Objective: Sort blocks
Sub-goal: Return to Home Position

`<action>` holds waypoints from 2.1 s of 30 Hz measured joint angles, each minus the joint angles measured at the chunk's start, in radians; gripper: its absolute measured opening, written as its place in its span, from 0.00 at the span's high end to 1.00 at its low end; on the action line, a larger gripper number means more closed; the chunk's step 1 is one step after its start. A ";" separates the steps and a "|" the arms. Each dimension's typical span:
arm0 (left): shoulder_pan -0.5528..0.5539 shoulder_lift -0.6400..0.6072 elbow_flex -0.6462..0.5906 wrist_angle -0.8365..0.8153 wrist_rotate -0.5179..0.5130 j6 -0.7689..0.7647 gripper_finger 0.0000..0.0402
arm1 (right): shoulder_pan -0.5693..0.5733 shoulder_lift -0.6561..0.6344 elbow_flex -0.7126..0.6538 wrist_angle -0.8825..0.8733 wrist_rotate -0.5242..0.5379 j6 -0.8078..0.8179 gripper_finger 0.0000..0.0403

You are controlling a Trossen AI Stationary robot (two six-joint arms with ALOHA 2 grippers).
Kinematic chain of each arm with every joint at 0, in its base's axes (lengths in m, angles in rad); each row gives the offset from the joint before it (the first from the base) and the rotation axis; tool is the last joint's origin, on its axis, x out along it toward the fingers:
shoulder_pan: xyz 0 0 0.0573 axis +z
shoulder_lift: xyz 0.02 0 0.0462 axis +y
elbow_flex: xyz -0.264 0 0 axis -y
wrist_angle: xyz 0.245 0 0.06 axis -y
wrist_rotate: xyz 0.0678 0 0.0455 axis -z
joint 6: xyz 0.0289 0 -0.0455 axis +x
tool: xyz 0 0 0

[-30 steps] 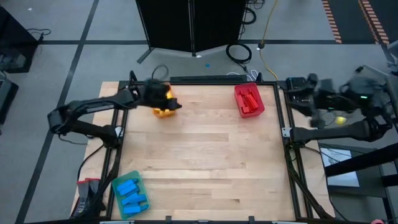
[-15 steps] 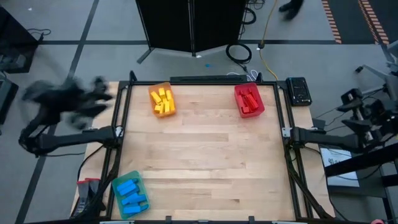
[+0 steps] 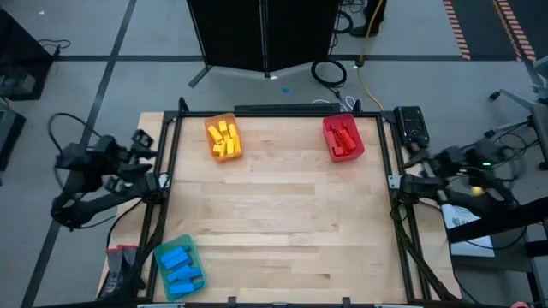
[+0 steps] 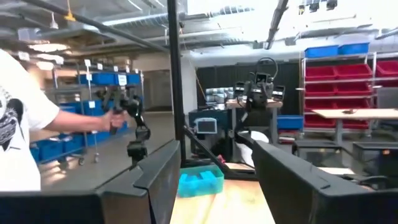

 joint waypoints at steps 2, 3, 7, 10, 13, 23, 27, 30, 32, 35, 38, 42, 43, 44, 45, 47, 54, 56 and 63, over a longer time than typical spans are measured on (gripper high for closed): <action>-0.002 -0.006 -0.095 0.139 0.054 -0.019 0.59 | 0.000 0.002 -0.095 0.109 -0.004 0.025 0.51; -0.002 -0.006 -0.142 0.192 0.089 -0.032 0.59 | 0.000 0.002 -0.141 0.159 -0.005 0.032 0.51; -0.021 -0.005 -0.308 0.446 0.157 -0.099 0.59 | 0.007 0.001 -0.303 0.353 -0.012 0.033 0.51; -0.050 -0.006 -0.425 0.610 0.167 -0.131 0.59 | 0.021 0.001 -0.404 0.509 -0.071 0.051 0.51; -0.096 -0.006 -0.523 0.777 0.163 -0.155 0.59 | 0.042 0.001 -0.489 0.639 -0.087 0.105 0.51; -0.312 0.002 -0.608 0.730 0.006 -0.073 0.59 | 0.119 0.001 -0.611 0.801 -0.061 0.133 0.51; -0.409 0.004 -0.608 0.617 -0.124 -0.012 0.59 | 0.143 0.001 -0.657 0.800 -0.010 0.140 0.51; -0.472 0.005 -0.608 0.540 -0.210 -0.012 0.59 | 0.159 0.001 -0.684 0.760 0.036 0.151 0.51; -0.505 0.008 -0.608 0.519 -0.261 -0.002 0.59 | 0.168 0.002 -0.683 0.692 0.068 0.150 0.51; -0.547 0.008 -0.609 0.491 -0.296 0.041 0.59 | 0.175 0.002 -0.683 0.610 0.087 0.141 0.51; -0.580 0.008 -0.609 0.425 -0.300 0.059 0.59 | 0.175 0.002 -0.683 0.554 0.087 0.137 0.51; -0.618 0.009 -0.609 0.359 -0.300 0.056 0.59 | 0.175 0.002 -0.683 0.503 0.086 0.129 0.51; -0.624 0.008 -0.609 0.364 -0.300 0.057 0.59 | 0.175 0.002 -0.683 0.500 0.084 0.122 0.51; -0.630 0.008 -0.609 0.367 -0.300 0.057 0.59 | 0.175 0.002 -0.683 0.500 0.078 0.113 0.51; -0.635 0.008 -0.609 0.363 -0.300 0.057 0.59 | 0.175 0.002 -0.683 0.500 0.069 0.103 0.51; -0.649 0.008 -0.609 0.333 -0.300 0.059 0.59 | 0.175 0.002 -0.682 0.494 0.034 0.077 0.51; -0.673 0.008 -0.609 0.267 -0.335 0.151 0.59 | 0.175 0.002 -0.682 0.494 -0.004 0.027 0.51; -0.673 0.008 -0.609 0.228 -0.384 0.227 0.59 | 0.175 0.002 -0.682 0.494 -0.004 0.031 0.51; -0.671 0.013 -0.609 0.193 -0.750 0.321 0.59 | 0.175 0.002 -0.682 0.493 -0.005 0.035 0.51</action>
